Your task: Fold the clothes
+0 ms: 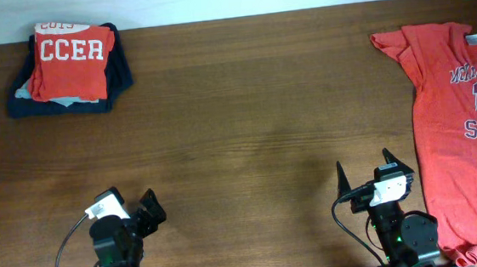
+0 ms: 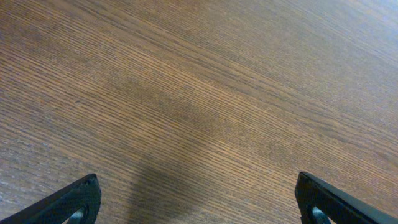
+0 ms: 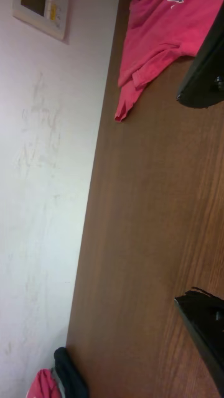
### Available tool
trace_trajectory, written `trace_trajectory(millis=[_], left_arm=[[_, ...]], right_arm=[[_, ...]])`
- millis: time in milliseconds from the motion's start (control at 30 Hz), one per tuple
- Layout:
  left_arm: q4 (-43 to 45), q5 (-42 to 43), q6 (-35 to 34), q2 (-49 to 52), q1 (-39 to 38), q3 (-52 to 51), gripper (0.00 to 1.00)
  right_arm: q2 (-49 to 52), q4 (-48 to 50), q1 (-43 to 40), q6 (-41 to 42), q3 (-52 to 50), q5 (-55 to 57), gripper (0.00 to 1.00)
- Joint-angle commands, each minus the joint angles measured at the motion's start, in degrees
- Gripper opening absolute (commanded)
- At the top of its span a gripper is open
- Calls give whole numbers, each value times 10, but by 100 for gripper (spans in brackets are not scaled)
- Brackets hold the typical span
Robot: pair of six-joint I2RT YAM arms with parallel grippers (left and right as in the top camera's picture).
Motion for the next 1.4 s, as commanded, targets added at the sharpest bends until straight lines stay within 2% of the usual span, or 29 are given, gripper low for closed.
trace_trajectory(millis=[0, 167, 300, 700, 1033, 1367], left_arm=[[-4, 2, 3, -35, -3, -6, 99], [-13, -9, 8, -87, -2, -6, 99], [-13, -49, 10, -146, -2, -6, 99], [-106, -47, 101, -292, -3, -6, 99], [-122, -42, 254, -402, -76, -6, 99], [-123, -41, 266, -436, -79, -6, 99]], right_arm=[[-5, -3, -4, 2, -3, 7, 99], [-5, -3, -4, 2, -3, 7, 99], [-5, -3, -4, 2, -3, 7, 99], [-5, -3, -4, 2, -3, 7, 99], [-5, -3, -4, 2, -3, 7, 99], [-5, -3, -4, 2, -3, 7, 99]])
